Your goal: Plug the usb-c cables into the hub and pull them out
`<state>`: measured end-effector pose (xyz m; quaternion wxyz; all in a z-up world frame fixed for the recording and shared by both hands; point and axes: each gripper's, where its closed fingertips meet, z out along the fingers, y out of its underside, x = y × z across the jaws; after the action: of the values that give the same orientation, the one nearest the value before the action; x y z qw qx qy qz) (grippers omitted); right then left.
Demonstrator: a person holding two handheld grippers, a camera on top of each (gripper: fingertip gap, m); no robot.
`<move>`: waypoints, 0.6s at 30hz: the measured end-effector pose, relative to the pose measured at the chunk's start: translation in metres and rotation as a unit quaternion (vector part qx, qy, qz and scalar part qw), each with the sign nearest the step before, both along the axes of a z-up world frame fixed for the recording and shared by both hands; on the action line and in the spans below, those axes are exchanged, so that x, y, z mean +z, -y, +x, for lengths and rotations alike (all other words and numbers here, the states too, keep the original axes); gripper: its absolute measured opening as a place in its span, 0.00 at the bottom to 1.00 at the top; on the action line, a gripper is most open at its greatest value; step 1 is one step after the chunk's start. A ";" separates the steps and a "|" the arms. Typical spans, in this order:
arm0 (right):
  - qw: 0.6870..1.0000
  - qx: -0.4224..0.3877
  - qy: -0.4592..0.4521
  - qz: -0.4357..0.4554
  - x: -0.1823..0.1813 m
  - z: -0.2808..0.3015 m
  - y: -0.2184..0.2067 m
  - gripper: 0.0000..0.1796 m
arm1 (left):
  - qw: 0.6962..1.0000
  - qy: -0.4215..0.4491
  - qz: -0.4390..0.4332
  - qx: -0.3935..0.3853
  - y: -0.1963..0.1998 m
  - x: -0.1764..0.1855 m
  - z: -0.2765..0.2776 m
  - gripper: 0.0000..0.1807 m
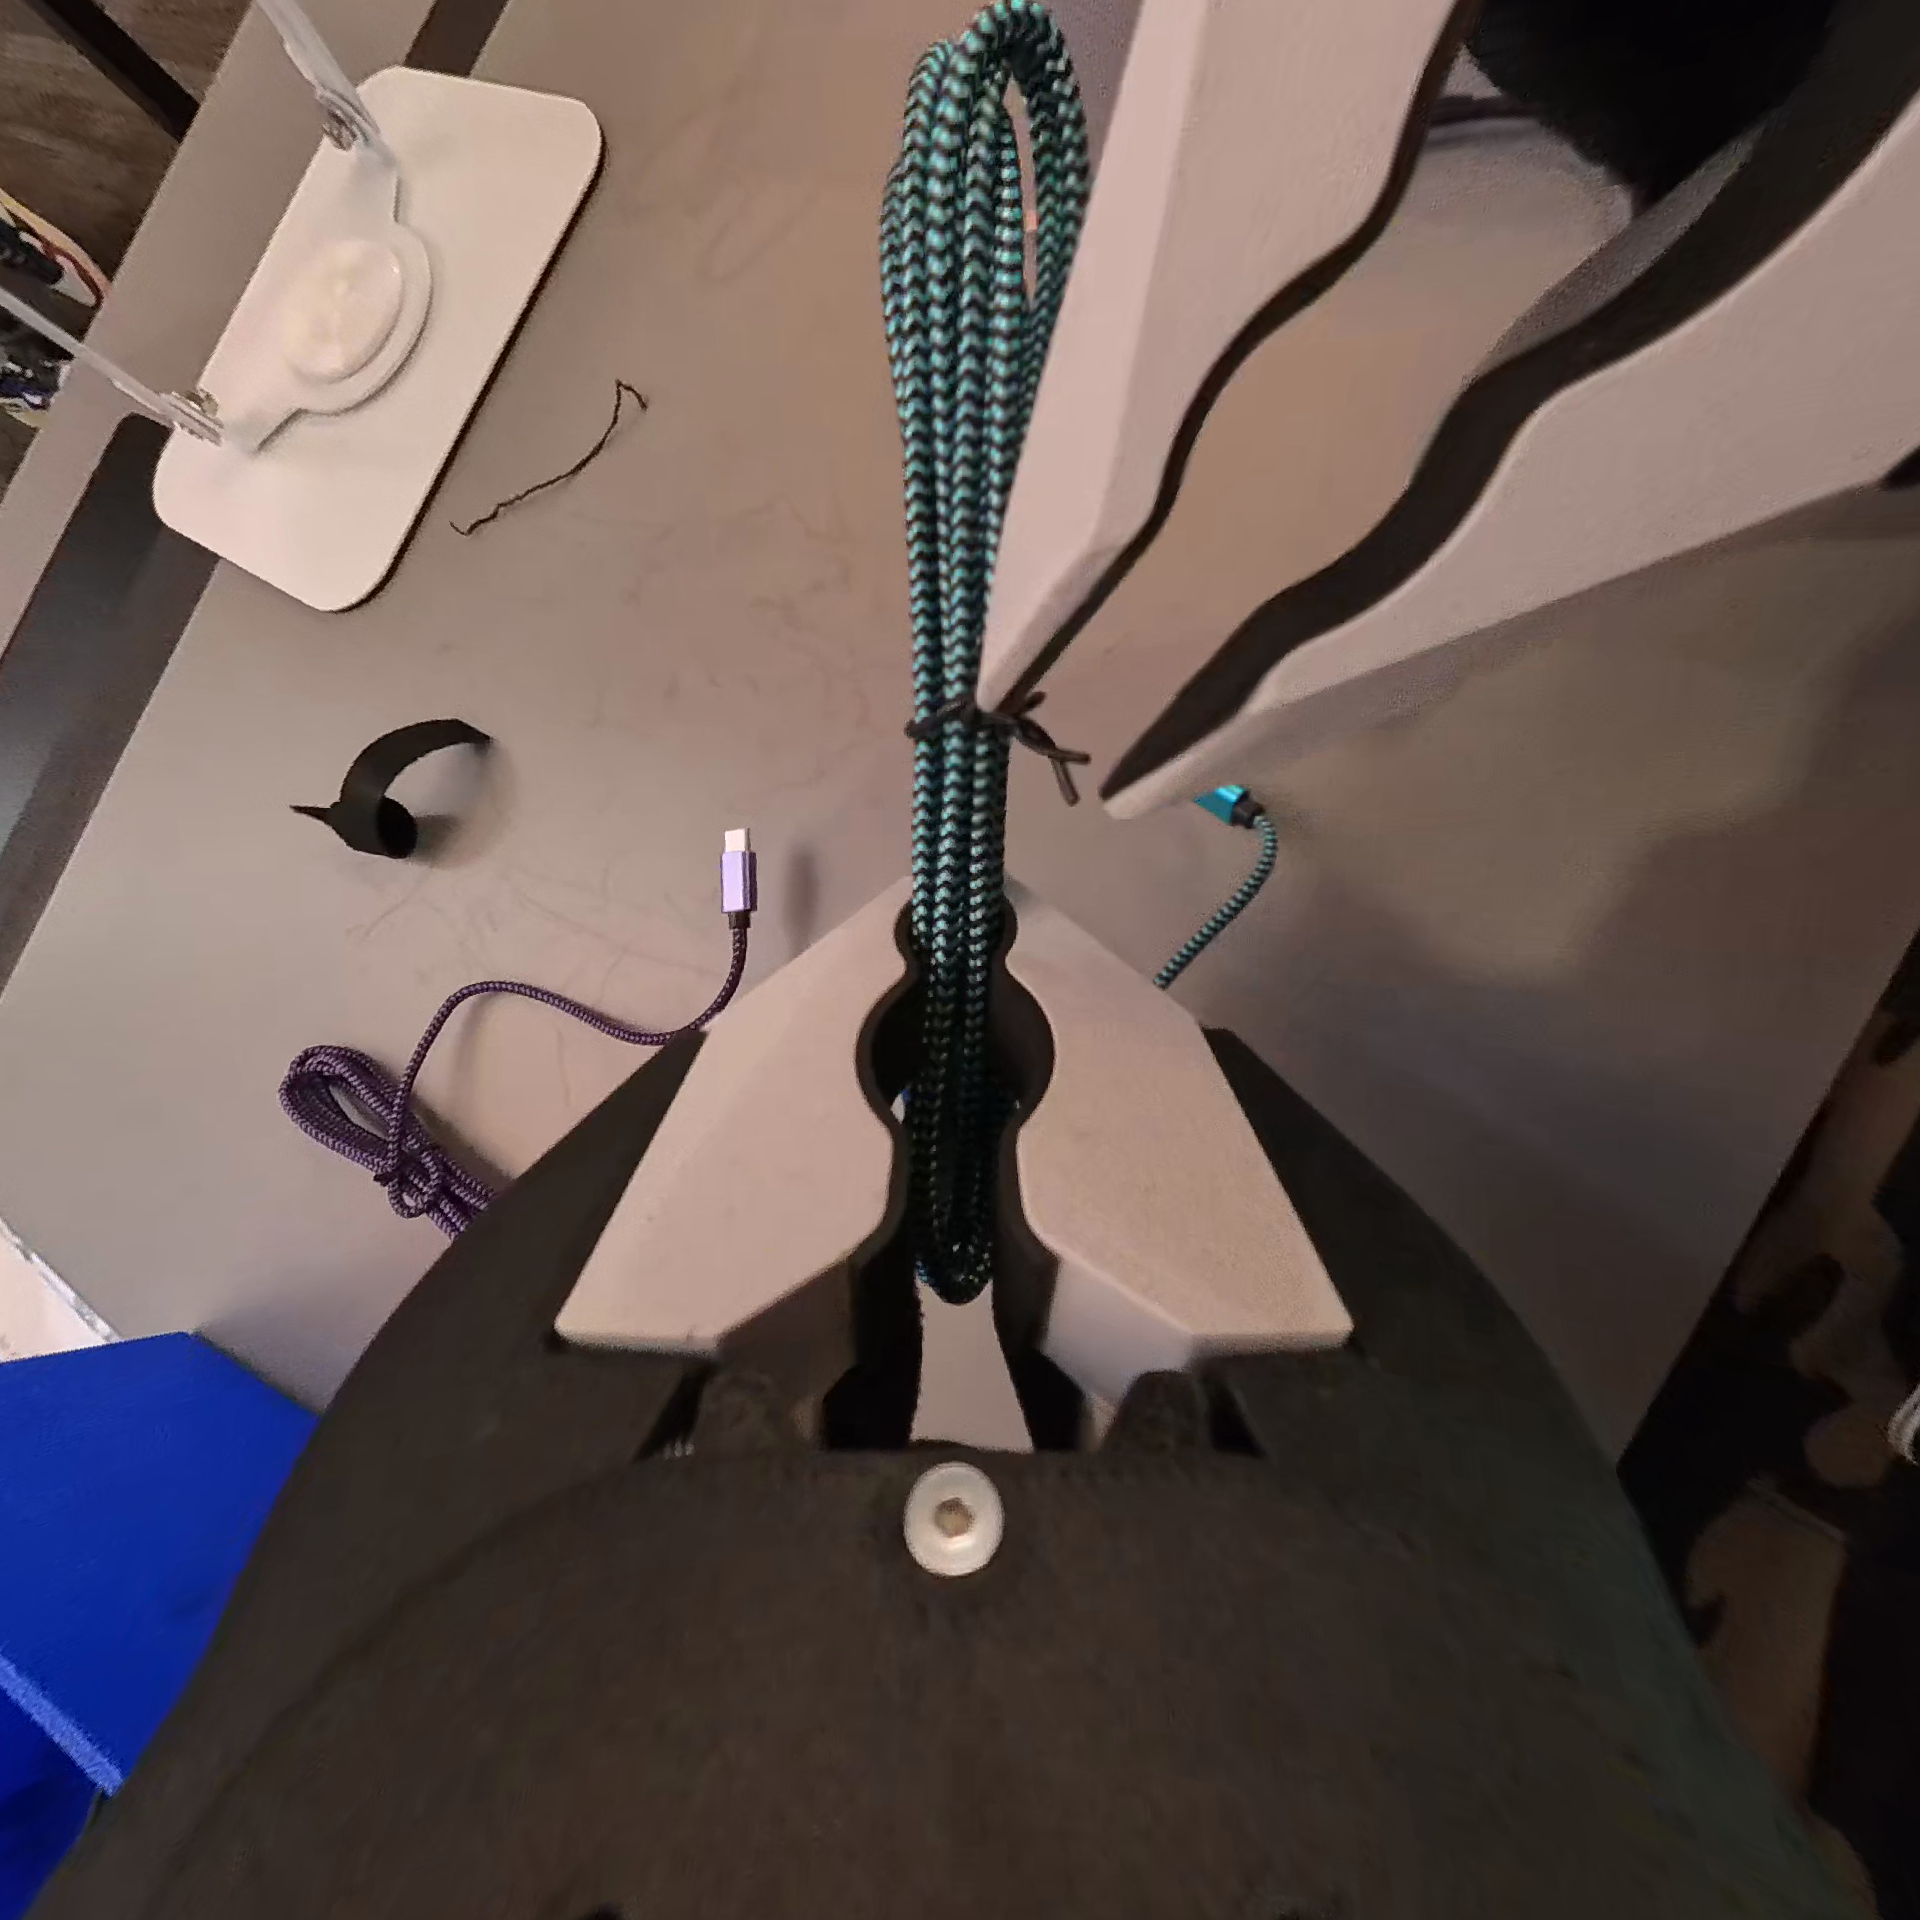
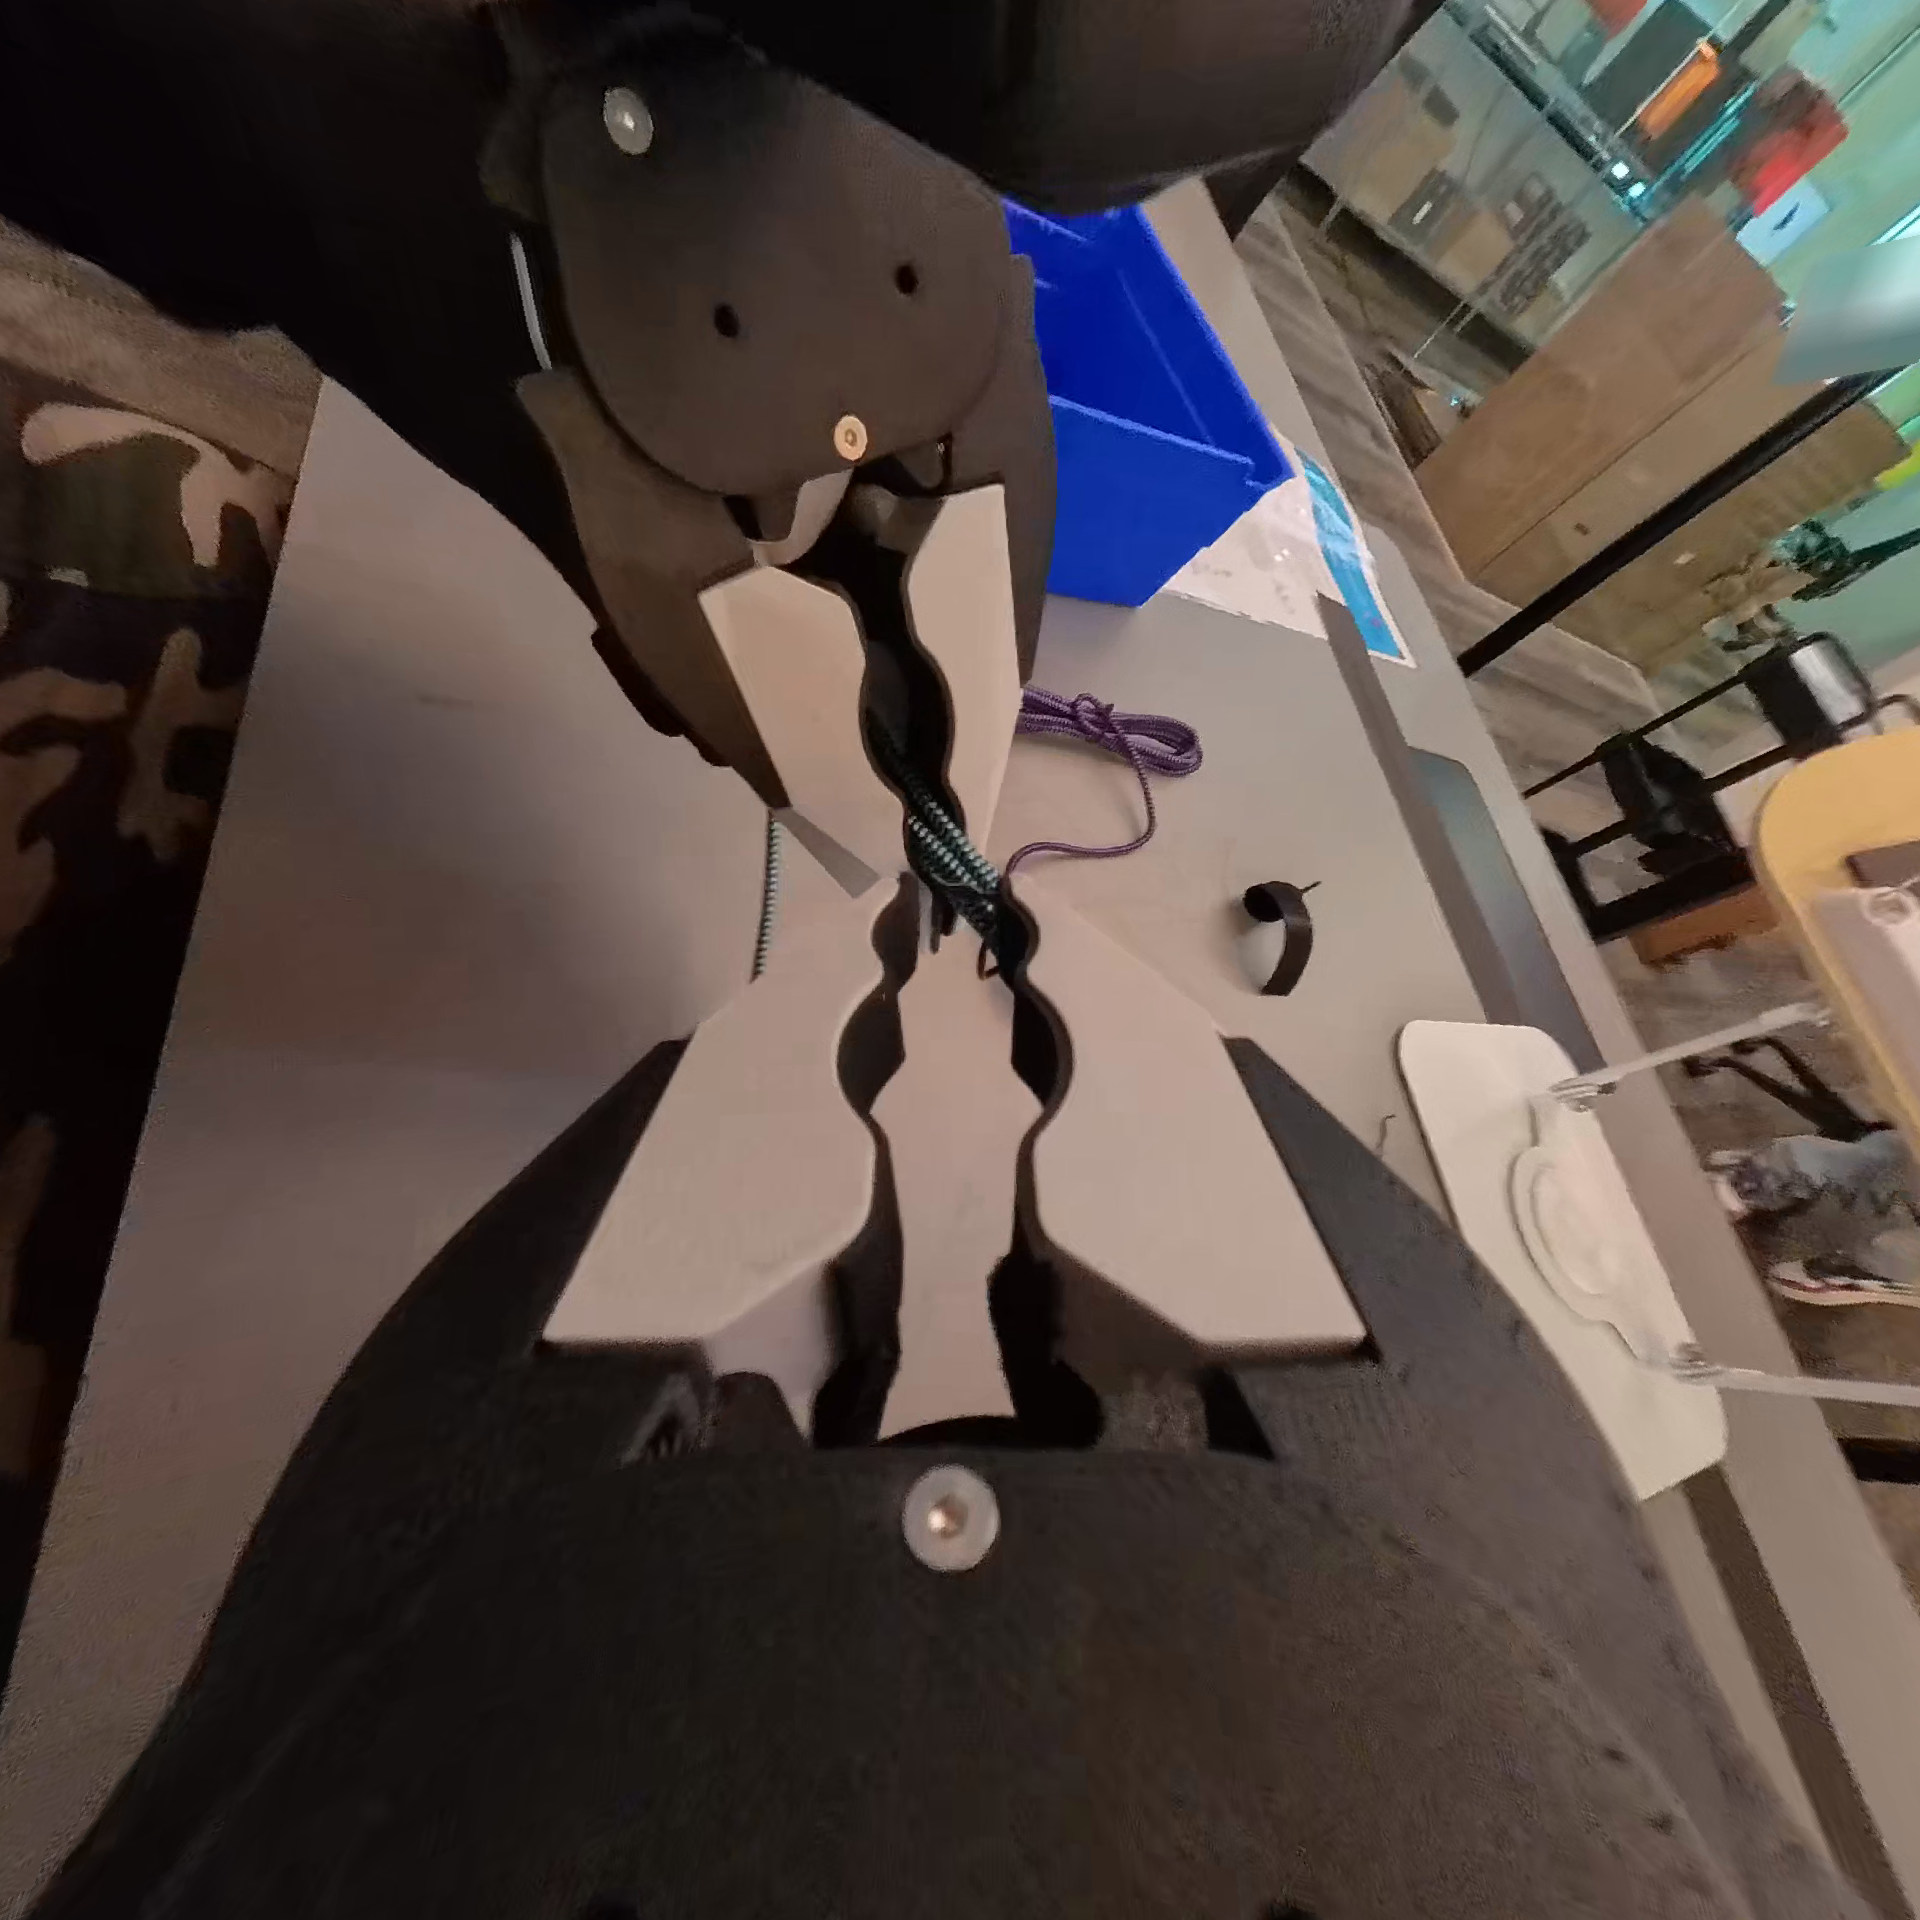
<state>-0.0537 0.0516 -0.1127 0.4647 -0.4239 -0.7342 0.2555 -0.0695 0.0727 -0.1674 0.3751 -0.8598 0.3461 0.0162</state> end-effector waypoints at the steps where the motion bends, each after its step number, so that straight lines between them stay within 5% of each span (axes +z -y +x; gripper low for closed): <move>1: 1.000 -0.002 -0.004 0.011 0.000 -0.001 0.000 0.04 | 1.000 -0.001 -0.003 -0.001 0.001 -0.001 0.001 0.02; 11: 0.997 0.019 0.019 0.073 -0.002 0.002 0.003 0.00 | 1.000 0.006 -0.011 -0.007 0.002 -0.003 0.004 0.02; 15: 0.994 0.014 0.035 0.099 -0.005 0.003 0.000 0.11 | 1.000 0.013 -0.013 -0.009 0.002 -0.002 0.007 0.02; 18: 0.991 0.019 0.043 0.127 -0.008 0.001 0.001 0.09 | 1.000 0.014 -0.017 -0.014 0.003 -0.004 0.009 0.02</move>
<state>-0.0523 0.0507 -0.1209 0.4780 -0.3577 -0.7880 0.1504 -0.0609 0.0698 -0.1709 0.3651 -0.8614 0.3530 -0.0070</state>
